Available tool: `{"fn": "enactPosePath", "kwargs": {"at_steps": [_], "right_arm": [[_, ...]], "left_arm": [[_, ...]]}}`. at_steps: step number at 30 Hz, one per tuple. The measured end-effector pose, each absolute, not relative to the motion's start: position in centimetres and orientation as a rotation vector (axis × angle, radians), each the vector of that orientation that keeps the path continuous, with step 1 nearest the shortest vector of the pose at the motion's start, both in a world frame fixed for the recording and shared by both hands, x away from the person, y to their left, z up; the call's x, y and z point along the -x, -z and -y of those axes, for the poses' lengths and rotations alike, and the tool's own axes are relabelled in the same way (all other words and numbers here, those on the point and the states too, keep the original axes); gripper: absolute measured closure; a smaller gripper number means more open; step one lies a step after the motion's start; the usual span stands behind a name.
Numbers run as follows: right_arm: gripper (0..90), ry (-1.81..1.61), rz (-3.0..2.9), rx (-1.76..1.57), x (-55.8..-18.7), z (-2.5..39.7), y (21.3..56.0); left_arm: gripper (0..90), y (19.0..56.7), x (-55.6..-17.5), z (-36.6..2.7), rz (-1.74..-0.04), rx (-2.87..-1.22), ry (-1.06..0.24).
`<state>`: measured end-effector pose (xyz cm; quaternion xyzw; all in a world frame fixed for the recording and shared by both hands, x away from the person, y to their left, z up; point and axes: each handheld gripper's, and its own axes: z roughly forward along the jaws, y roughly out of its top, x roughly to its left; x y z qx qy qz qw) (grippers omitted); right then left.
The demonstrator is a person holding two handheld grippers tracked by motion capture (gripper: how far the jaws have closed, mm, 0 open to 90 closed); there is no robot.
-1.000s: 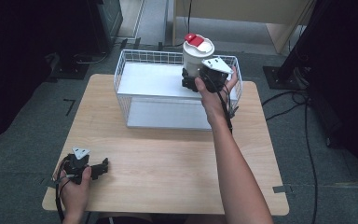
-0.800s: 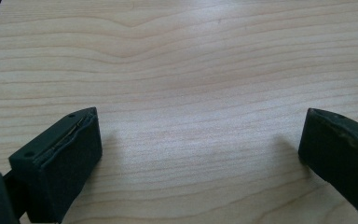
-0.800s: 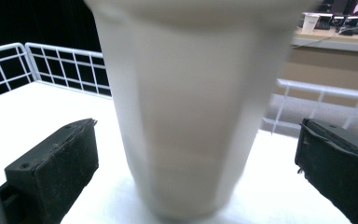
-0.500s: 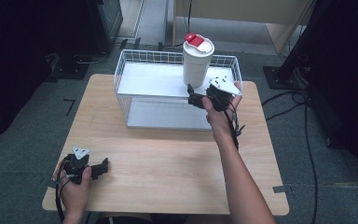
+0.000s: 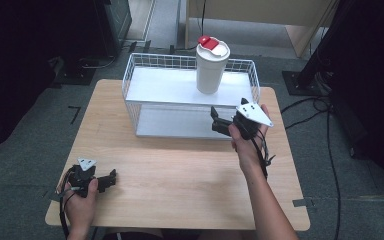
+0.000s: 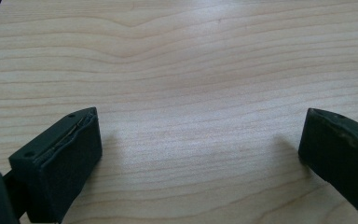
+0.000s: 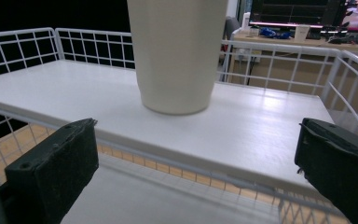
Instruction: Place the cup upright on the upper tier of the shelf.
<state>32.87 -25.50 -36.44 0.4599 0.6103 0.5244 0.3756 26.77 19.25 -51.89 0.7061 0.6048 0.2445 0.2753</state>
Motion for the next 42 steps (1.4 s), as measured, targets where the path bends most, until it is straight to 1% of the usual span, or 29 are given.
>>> {"fn": "enactPosePath", "kwargs": {"at_steps": [6, 14, 17, 28, 42], "right_arm": [[0.0, -1.320, -1.560, -1.199, -30.3, 27.6, 38.4], [0.0, -1.295, -1.556, -1.233, -28.4, 29.2, 40.3], [0.0, -1.275, -1.569, -1.257, -27.4, 29.9, 41.7], [0.0, -1.223, -1.581, -1.306, -25.6, 31.7, 44.2], [0.0, -1.127, -1.572, -1.397, -23.1, 35.1, 47.3]], "left_arm": [[0.0, 51.9, -26.8, -19.3, -1.626, -1.899, -0.656], [0.0, 51.9, -26.8, -19.3, -1.626, -1.900, -0.656], [0.0, 51.9, -26.8, -19.3, -1.626, -1.900, -0.655], [0.0, 51.9, -26.8, -19.3, -1.626, -1.901, -0.655], [0.0, 51.9, -26.8, -19.2, -1.627, -1.899, -0.655]]}}
